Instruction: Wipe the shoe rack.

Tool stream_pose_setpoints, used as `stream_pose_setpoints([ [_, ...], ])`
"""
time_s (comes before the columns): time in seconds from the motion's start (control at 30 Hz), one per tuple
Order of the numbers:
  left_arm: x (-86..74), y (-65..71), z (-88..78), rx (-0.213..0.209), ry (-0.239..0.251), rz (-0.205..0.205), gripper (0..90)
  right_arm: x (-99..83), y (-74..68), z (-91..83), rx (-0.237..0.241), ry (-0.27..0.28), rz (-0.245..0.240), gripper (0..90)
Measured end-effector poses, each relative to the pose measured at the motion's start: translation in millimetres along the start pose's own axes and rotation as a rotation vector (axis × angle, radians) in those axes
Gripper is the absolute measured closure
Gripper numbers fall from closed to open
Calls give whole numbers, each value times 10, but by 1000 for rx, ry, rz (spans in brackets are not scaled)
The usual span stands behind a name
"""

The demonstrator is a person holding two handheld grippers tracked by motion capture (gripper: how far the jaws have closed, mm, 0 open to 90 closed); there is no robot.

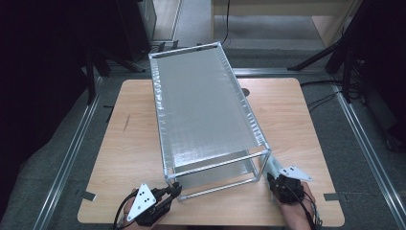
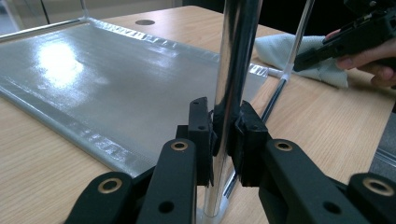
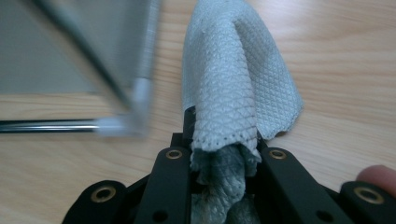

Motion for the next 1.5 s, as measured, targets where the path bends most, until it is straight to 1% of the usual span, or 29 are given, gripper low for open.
stream_pose_setpoints([
  [0.03, 0, -1, 2, 0, 2, 0, 806, -22, -41, -10, 34, 19, -23, 804],
  [0.07, -1, -8, 2, 5, 1, 2, 807, -32, -94, -18, 50, 25, -47, 811],
  [0.1, -3, -20, 4, 6, 5, -5, 807, -27, -142, -34, 17, 27, -84, 811],
  [0.13, -4, -33, 4, 8, 4, -6, 807, -12, -176, -65, 8, 31, -113, 811],
  [0.17, -3, -42, 4, 10, 4, -6, 807, 4, -195, -108, 16, 50, -116, 811],
  [0.23, -3, -52, 1, 8, 2, -4, 808, 33, -226, -198, 42, 92, -106, 810],
  [0.33, -2, -48, 1, 12, 2, -2, 808, 86, -271, -322, 32, 138, -149, 810],
  [0.4, -2, -49, 1, 11, 1, -3, 808, 137, -289, -419, 32, 181, -161, 809],
  [0.43, -1, -49, 2, 11, 1, -3, 808, 167, -297, -476, 33, 204, -165, 809],
  [0.57, -4, -48, 7, 10, 5, -4, 808, 295, -324, -715, 53, 316, -155, 807],
  [0.6, -4, -50, 6, 8, 4, -3, 808, 317, -334, -763, 55, 340, -161, 806],
  [0.63, -5, -50, 6, 9, 5, -3, 808, 332, -341, -798, 55, 358, -172, 805],
  [0.67, -5, -49, 5, 9, 5, -3, 808, 336, -346, -816, 58, 366, -179, 805],
  [0.7, -5, -48, 5, 10, 4, -3, 809, 331, -344, -811, 59, 363, -183, 803],
  [0.77, -3, -48, 5, 10, 3, -4, 809, 289, -321, -743, 66, 329, -178, 803],
  [0.87, -2, -46, 7, 11, 3, -4, 809, 171, -280, -553, 75, 239, -170, 803],
  [1.0, 1, -42, 14, 9, 3, -3, 808, 16, -193, -300, 89, 119, -182, 802],
  [1.03, 0, -42, 15, 9, 3, -2, 809, -17, -175, -250, 91, 90, -177, 802],
  [1.1, 0, -43, 15, 8, 3, -2, 809, -66, -174, -187, 80, 52, -186, 802],
  [1.13, 0, -43, 14, 8, 3, -2, 809, -71, -191, -185, 71, 49, -199, 801],
  [1.2, 0, -40, 14, 10, 3, -2, 809, -40, -252, -239, 64, 70, -215, 799],
  [1.23, 0, -38, 15, 10, 1, -1, 809, -11, -282, -287, 64, 93, -220, 798],
  [1.4, 5, -20, 29, 7, 3, 0, 810, 174, -386, -583, 56, 248, -189, 804],
  [1.47, 6, -19, 32, 6, 4, -1, 810, 219, -442, -675, 74, 291, -181, 808],
  [1.5, 6, -18, 33, 6, 5, -1, 809, 223, -477, -698, 82, 304, -189, 809],
])
Point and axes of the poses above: each handheld gripper's, and its own axes: z roughly forward along the jaws, x roughly out of its top, y roughly to its right, the point moved 1 cm from there along z, roughly forward along the jaws, and after that the axes turned 4 degrees about z, right-handed, at the moved point
